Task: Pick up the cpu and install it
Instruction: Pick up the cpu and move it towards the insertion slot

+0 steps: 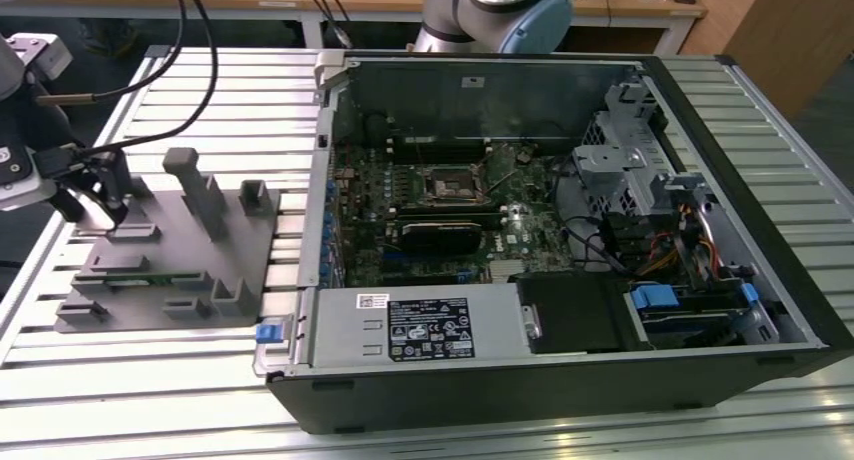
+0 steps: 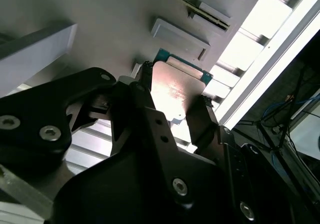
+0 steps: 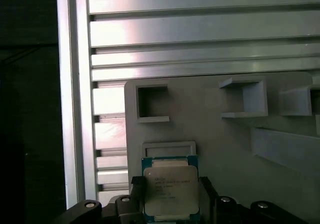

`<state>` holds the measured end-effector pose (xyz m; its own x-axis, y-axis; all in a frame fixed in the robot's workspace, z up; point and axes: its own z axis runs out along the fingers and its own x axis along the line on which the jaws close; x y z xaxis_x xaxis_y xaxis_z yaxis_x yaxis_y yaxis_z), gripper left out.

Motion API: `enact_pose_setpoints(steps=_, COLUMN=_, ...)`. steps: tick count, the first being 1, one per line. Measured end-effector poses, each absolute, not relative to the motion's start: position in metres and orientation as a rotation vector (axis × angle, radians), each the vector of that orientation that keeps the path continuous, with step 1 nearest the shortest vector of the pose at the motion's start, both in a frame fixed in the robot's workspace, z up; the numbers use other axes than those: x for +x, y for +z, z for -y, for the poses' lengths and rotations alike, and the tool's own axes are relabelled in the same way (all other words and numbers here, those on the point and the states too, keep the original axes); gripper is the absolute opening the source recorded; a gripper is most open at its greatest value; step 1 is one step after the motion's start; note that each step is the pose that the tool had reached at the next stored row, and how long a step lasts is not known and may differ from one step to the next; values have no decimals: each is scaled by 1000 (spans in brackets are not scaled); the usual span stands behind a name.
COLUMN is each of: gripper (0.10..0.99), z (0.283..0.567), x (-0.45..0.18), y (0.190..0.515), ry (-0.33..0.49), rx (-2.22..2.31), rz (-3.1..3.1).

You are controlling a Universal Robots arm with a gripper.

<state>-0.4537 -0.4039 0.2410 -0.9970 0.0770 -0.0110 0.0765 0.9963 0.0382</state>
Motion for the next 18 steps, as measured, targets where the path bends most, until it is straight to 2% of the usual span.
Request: enact_pose_setpoints(steps=18, gripper=525, z=404, x=-454, y=267, ry=60, rx=120, rz=-3126)
